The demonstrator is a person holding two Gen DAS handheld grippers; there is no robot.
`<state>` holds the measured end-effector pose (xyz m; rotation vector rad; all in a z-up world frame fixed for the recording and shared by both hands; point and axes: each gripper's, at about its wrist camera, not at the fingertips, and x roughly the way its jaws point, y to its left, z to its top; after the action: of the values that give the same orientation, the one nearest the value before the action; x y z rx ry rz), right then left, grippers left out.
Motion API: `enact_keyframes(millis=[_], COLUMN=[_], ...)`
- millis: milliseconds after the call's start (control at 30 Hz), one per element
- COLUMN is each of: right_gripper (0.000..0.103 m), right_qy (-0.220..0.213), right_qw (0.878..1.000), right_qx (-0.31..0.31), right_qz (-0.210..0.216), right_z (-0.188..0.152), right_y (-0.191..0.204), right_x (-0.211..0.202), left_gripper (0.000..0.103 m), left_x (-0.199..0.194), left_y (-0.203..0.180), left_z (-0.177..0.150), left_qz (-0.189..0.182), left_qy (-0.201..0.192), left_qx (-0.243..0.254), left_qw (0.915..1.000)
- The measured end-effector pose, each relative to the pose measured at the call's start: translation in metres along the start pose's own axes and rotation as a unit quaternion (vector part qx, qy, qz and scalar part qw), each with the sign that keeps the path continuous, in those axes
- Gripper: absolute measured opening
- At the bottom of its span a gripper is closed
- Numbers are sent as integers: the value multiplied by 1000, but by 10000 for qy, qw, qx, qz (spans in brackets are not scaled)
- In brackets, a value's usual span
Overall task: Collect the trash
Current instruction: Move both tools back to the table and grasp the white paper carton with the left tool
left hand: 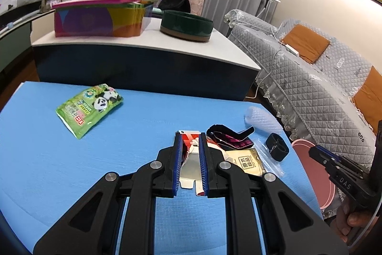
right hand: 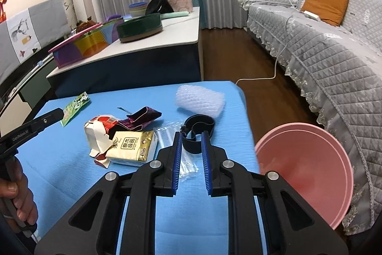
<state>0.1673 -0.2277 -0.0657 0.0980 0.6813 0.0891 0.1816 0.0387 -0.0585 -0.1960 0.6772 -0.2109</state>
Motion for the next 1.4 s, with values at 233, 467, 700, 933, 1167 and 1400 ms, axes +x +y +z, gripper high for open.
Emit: enact_keyframes(millis=[233,467,700,933,1167,1400], right_gripper=[23,44,45,40,17,8], right_qy=[364,723,919,968,983,887], right_qw=[9993,9974,9957,9953,9949,9956], right_qx=[48,-10,-3,-96,-202,-286], right_qz=[55,16,-66,-34,90,125], right_z=[-6,-14,-18,-19,-20,-19], right_y=[2,4,-1,2,8,13], right_x=[30,53,66,70,68,59], left_gripper=[14,29,40,39,20,8], left_x=[20,34,51,59,56,51], left_y=[8,8,9,7,-4,-8], left_z=[-2,-5,-8,-11,-11,-8], left_qz=[-134,-214,-335,-467,-503,-544], left_qy=[196,326,550,659,622,584], left_qx=[-153,-183,-264,-270,-26,125], left_qw=[9996,9991,9976,9964,9968,9967])
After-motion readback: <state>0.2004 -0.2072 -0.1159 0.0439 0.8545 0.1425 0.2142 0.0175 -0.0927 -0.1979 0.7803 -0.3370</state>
